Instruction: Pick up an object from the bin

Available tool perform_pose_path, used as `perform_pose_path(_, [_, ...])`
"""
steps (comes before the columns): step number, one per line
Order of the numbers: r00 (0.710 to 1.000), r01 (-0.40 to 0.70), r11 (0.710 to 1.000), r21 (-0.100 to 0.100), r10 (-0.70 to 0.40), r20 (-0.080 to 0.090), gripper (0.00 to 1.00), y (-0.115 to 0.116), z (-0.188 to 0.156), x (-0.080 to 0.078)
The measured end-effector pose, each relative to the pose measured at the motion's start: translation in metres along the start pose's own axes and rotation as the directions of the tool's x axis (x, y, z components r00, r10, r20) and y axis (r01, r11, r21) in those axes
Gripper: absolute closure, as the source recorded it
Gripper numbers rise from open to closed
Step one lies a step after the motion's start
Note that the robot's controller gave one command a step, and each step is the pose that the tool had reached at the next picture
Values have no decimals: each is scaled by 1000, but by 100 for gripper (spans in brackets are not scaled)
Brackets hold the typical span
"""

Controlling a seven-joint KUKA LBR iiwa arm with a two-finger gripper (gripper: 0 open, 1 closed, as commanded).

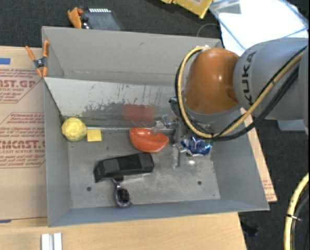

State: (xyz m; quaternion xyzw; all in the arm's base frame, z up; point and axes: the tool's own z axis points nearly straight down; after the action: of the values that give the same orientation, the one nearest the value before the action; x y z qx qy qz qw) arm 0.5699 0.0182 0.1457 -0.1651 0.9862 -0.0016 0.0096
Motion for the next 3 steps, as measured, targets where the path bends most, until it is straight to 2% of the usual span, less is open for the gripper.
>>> perform_pose_path(1, [997, 83, 997, 1, -83, 4, 0, 42, 46, -27])
perform_pose_path(2, [995, 103, 995, -2, -103, -1, 0, 63, 59, -30])
perform_pose_path(3, [952, 306, 952, 0, -306, 3, 100, 99, 51, -9])
